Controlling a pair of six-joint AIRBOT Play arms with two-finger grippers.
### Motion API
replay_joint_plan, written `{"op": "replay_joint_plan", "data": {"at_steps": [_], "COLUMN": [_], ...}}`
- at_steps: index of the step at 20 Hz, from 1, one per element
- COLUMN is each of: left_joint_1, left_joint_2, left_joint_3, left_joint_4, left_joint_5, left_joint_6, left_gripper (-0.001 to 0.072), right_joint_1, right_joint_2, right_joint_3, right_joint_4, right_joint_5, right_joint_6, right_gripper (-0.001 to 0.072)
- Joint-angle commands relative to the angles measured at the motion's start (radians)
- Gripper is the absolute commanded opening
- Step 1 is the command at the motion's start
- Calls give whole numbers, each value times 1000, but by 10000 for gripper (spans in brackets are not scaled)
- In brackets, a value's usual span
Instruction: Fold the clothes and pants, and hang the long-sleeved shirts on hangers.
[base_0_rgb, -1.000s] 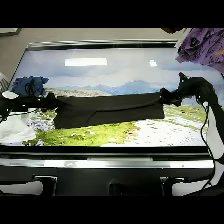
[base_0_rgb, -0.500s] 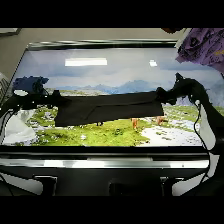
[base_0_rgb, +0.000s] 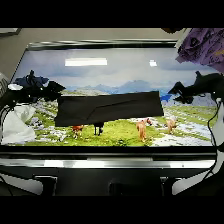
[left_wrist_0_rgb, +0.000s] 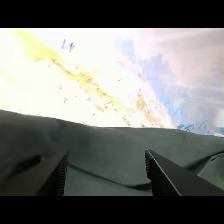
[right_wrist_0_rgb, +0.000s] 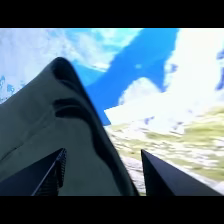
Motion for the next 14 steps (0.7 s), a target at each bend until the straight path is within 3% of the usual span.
{"op": "replay_joint_plan", "data": {"at_steps": [1, 4, 11, 12, 13, 14], "left_joint_1": [1, 0, 1, 0, -1, -3], "left_joint_2": [19, 23, 42, 43, 44, 45], "left_joint_3": [21, 21, 21, 21, 21, 21], "left_joint_4": [0, 0, 0, 0, 0, 0], "left_joint_5": [-18, -35, -45, -50, -60, -72], "left_joint_6": [-10, -10, -25, -25, -25, -25], "left_gripper": [545, 545, 545, 545, 544, 544], "right_joint_1": [-98, -85, 31, 51, 69, 81], "right_joint_2": [-67, -154, -217, -217, -216, -212], "right_joint_3": [25, 25, 24, 24, 24, 24], "right_joint_4": [175, 200, 235, 234, 234, 234], "right_joint_5": [-126, -213, -139, -136, -136, -136], "right_joint_6": [-177, -268, -322, -325, -324, -323], "right_gripper": [540, 548, 524, 464, 324, 127]}}
